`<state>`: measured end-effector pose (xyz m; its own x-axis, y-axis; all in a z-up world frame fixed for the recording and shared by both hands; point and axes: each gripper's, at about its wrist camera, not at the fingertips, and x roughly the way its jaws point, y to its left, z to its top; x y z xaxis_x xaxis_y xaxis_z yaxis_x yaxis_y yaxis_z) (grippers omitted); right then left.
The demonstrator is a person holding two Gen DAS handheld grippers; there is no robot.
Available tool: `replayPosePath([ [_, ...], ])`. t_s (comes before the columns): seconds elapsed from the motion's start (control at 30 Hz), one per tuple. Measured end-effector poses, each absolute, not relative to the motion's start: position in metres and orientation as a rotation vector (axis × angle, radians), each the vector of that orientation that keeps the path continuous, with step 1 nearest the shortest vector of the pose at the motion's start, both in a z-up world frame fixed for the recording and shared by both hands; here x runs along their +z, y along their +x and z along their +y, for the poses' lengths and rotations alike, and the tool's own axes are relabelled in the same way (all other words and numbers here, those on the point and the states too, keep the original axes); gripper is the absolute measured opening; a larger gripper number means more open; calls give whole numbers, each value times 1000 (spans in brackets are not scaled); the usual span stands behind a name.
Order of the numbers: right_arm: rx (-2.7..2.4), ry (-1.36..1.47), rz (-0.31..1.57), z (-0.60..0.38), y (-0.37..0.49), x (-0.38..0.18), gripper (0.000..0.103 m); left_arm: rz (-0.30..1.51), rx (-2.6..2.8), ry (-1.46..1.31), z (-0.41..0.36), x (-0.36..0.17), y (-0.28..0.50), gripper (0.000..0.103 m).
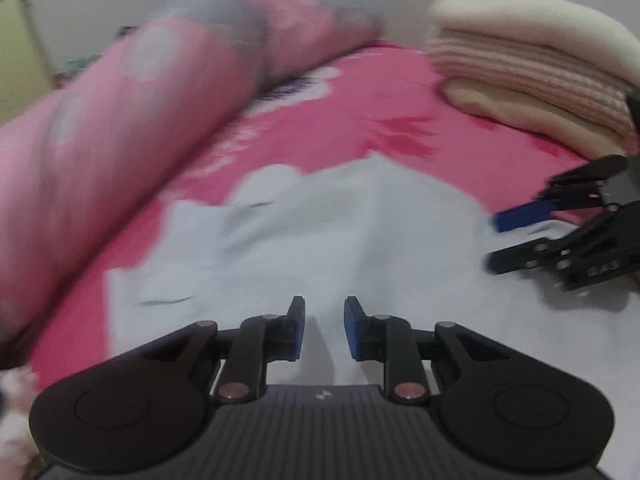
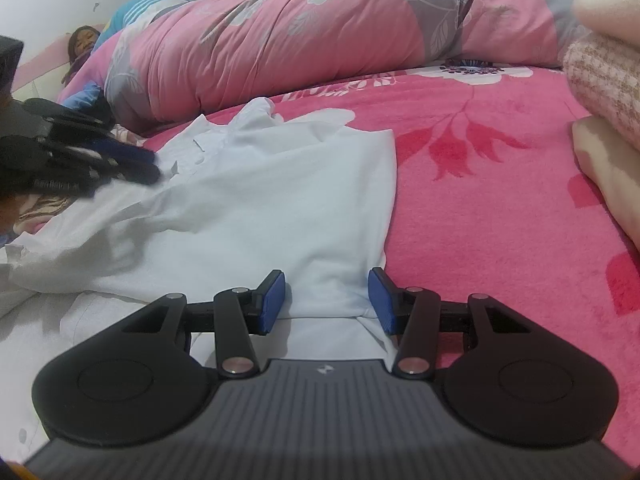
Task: Fold clothes
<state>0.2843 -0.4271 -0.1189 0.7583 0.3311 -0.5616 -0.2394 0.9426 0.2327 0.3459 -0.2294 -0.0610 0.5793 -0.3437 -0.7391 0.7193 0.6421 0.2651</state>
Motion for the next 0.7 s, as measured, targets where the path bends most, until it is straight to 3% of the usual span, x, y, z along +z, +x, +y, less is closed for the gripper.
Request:
replayPosePath([
  [0.13, 314, 154, 639, -428, 285, -119, 46, 750, -471, 604, -222, -90, 386, 23],
  [0.33, 316, 159, 638, -428, 286, -120, 46, 703, -297, 488, -162, -42, 394, 23],
  [0.6, 313, 149, 638, -427, 285, -119, 46, 614, -162, 374, -56, 61, 290, 33],
  [0.7, 301, 112, 643, -422, 285, -118, 46, 589, -153, 295, -19, 78, 249, 40],
])
